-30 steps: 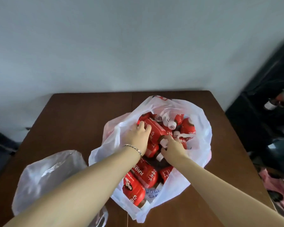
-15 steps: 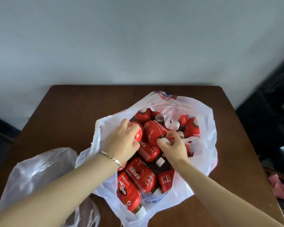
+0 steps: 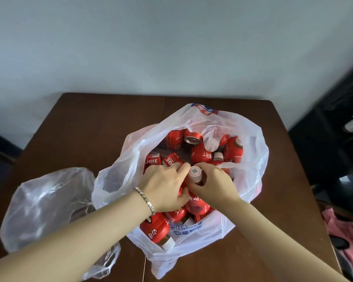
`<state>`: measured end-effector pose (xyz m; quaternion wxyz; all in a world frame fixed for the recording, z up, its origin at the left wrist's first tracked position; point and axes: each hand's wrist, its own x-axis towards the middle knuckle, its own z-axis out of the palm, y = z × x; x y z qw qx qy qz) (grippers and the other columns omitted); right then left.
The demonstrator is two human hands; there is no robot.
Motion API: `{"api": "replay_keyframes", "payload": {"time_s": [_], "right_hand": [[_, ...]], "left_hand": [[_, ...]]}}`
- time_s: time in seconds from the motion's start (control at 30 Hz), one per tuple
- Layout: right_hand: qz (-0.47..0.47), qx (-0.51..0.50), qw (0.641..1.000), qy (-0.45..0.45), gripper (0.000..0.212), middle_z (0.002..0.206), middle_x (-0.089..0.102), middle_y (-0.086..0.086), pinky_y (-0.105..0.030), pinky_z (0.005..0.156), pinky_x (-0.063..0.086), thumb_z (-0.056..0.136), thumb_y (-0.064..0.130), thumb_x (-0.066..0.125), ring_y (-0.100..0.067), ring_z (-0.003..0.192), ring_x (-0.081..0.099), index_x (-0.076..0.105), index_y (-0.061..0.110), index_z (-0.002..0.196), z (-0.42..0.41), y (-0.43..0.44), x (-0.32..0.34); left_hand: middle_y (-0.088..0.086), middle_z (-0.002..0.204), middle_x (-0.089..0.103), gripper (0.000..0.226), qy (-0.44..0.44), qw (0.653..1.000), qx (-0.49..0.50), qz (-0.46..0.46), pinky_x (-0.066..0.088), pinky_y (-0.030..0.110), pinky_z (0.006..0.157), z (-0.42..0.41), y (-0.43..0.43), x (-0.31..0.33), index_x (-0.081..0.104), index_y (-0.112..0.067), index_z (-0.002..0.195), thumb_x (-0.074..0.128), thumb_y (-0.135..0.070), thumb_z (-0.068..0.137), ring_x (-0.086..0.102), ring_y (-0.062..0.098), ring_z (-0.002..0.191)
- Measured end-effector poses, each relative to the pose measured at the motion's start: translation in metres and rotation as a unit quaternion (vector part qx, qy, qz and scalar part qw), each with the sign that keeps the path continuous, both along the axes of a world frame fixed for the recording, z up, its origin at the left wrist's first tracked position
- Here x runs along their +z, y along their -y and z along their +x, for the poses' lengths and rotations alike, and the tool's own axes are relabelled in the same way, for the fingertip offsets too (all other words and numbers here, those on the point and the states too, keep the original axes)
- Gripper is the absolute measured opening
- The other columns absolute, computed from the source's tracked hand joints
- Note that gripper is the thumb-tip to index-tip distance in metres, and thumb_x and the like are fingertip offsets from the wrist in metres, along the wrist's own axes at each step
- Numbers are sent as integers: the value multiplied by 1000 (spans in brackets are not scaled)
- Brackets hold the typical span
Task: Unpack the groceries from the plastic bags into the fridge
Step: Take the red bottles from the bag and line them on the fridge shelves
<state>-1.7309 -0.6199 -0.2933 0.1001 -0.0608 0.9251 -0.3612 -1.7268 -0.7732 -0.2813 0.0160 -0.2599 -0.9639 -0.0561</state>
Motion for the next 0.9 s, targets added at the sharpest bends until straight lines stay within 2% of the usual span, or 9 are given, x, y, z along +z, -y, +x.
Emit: {"api": "replay_keyframes", "payload": {"time_s": [0.1, 0.17, 0.27, 0.4, 0.53, 0.67, 0.77, 0.83, 0.9], "right_hand": [[15, 59, 997, 46, 27, 89, 63, 5, -14, 62, 39, 76, 19, 67, -13, 80, 57, 61, 16, 103, -1, -11, 6], [27, 86, 993, 74, 24, 81, 60, 0, -20, 59, 44, 75, 14, 67, -18, 73, 55, 58, 11, 97, 1, -17, 8], [-41, 77, 988, 129, 31, 89, 66, -13, -39, 73, 53, 74, 3, 65, -26, 77, 61, 63, 8, 104, 5, -21, 8], [-59, 68, 987, 131, 40, 86, 63, -6, -30, 69, 51, 74, -1, 63, -12, 70, 55, 56, 15, 110, 13, -22, 8], [-132, 34, 973, 185, 36, 76, 55, -3, -27, 64, 45, 78, -8, 56, -11, 64, 50, 40, 22, 89, 8, -24, 11], [37, 34, 998, -22, 25, 91, 55, 3, -14, 70, 43, 84, -5, 46, -14, 83, 55, 61, 15, 86, -27, -34, 13], [140, 176, 974, 10, 39, 121, 54, 4, -29, 100, 43, 87, -4, 44, -15, 115, 49, 65, 17, 112, -56, -22, 4], [217, 202, 955, 3, 46, 136, 47, 3, -35, 107, 39, 88, 1, 48, -18, 127, 42, 55, 21, 128, -73, -20, -2], [255, 122, 958, -50, 52, 145, 40, -2, -36, 108, 34, 87, 6, 49, -23, 134, 36, 45, 21, 137, -96, -33, 1]], "left_hand": [[-2, 104, 66, 74, -20, 998, -44, -41, 33, 24, 51, -4, 0, 3, 31, -22, 144, 37, -63, 84, 66, 21, 69], [-6, 119, 57, 80, 12, 995, -62, -80, 33, 25, 60, -7, -4, 3, 7, -33, 150, 31, -72, 84, 63, 18, 87], [-4, 116, 56, 73, 8, 993, -78, -93, 35, 26, 64, -14, -6, 4, 22, -35, 145, 32, -73, 84, 61, 22, 93], [-3, 110, 58, 65, -6, 993, -83, -84, 35, 26, 62, -13, -7, 1, 36, -31, 138, 37, -69, 85, 63, 23, 87], [-4, 66, 61, 49, -31, 989, -106, -99, 23, 19, 45, -12, -8, 9, 66, -22, 101, 65, -61, 71, 59, 18, 46], [-1, 96, 64, 50, -16, 990, -97, -97, 29, 25, 58, -12, -13, 10, 47, -22, 128, 46, -54, 89, 64, 23, 78], [-3, 63, 62, 47, 12, 991, -100, -92, 26, 19, 46, -14, -13, 17, 62, -18, 103, 62, -54, 71, 57, 18, 46], [-1, 73, 64, 47, 32, 991, -103, -79, 29, 23, 51, -17, -14, 13, 57, -19, 111, 58, -53, 79, 61, 21, 57], [0, 84, 64, 47, -7, 994, -102, -50, 29, 24, 54, -14, -16, 11, 49, -21, 120, 52, -53, 85, 60, 19, 64]]}}
